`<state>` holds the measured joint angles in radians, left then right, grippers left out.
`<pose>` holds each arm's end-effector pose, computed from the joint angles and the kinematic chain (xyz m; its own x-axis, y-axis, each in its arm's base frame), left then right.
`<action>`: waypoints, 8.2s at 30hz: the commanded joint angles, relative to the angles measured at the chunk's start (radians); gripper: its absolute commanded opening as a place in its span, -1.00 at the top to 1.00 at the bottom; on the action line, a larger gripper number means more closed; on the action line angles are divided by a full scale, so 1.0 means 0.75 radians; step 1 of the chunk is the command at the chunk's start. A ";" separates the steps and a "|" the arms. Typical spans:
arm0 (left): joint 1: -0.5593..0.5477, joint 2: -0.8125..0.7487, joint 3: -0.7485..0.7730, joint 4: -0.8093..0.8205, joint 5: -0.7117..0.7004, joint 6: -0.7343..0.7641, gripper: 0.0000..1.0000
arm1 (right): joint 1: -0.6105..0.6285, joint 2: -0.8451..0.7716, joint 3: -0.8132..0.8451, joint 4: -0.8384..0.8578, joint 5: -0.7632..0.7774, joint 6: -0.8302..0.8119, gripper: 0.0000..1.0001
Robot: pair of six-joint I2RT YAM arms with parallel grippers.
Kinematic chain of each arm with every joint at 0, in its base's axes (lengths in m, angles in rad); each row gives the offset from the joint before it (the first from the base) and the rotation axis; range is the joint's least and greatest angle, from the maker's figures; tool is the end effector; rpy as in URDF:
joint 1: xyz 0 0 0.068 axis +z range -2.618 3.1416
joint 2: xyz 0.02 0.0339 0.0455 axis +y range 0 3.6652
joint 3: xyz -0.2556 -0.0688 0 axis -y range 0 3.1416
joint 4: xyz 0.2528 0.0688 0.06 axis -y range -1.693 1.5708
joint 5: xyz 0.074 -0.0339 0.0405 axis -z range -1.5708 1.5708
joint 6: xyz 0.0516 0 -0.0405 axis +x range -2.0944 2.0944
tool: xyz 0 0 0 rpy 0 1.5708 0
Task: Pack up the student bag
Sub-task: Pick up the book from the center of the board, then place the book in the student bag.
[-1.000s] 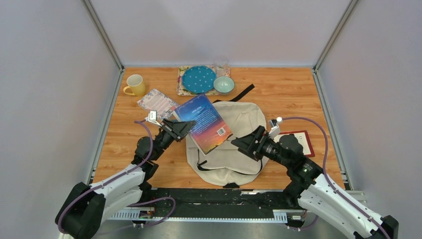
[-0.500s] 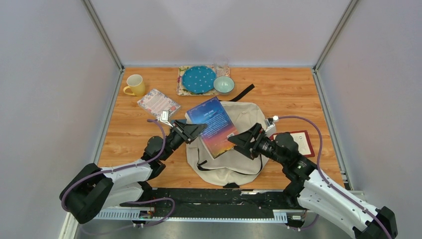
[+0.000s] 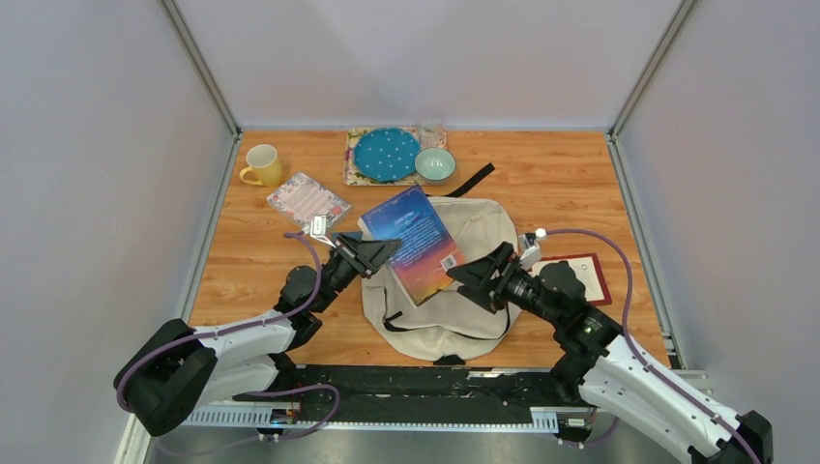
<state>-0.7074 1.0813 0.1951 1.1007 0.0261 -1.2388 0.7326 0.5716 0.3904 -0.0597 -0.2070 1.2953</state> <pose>0.1731 -0.1498 0.2079 -0.5798 -0.7477 -0.3237 0.3710 0.1115 -0.9219 0.1307 0.1319 0.2355 -0.8209 0.5283 -0.2170 -0.0477 0.3151 0.9478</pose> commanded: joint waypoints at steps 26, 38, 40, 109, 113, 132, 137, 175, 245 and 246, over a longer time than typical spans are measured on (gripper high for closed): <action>-0.032 -0.063 0.108 0.704 -0.020 -0.054 1.00 | 0.134 0.426 -0.011 0.724 0.196 0.009 -0.95; -0.030 -0.108 0.059 0.743 -0.145 -0.036 1.00 | 0.134 0.512 -0.056 1.009 0.239 0.040 -0.93; -0.032 -0.110 0.071 0.743 -0.151 -0.029 1.00 | 0.138 0.481 -0.046 0.859 0.268 0.048 -0.96; -0.609 0.295 1.006 -1.811 0.212 1.556 -0.58 | 0.136 -0.554 0.539 -1.231 1.235 -0.246 1.00; -0.656 0.385 1.063 -1.850 0.215 1.592 -0.57 | 0.136 -0.564 0.567 -1.285 1.225 -0.232 1.00; -0.709 0.665 1.262 -2.032 0.155 1.680 0.17 | 0.136 -0.592 0.570 -1.338 1.180 -0.205 1.00; -0.709 0.647 1.251 -2.024 0.151 1.682 0.35 | 0.136 -0.605 0.565 -1.354 1.180 -0.193 1.00; -0.550 0.285 1.176 -1.648 -0.364 1.331 1.00 | 0.136 -0.629 0.876 -1.612 1.045 -0.173 1.00; -0.552 0.264 1.200 -1.361 -0.010 1.249 1.00 | 0.136 -0.594 -0.124 -0.060 0.458 0.275 1.00; -0.552 0.266 1.194 -1.363 -0.014 1.249 1.00 | 0.138 -0.596 -0.126 -0.068 0.458 0.312 1.00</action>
<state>-1.1175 1.3148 1.0908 -0.0532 -0.0170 -0.3065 0.8326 0.1493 0.2382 -0.4557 0.0929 1.5459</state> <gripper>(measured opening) 0.007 0.319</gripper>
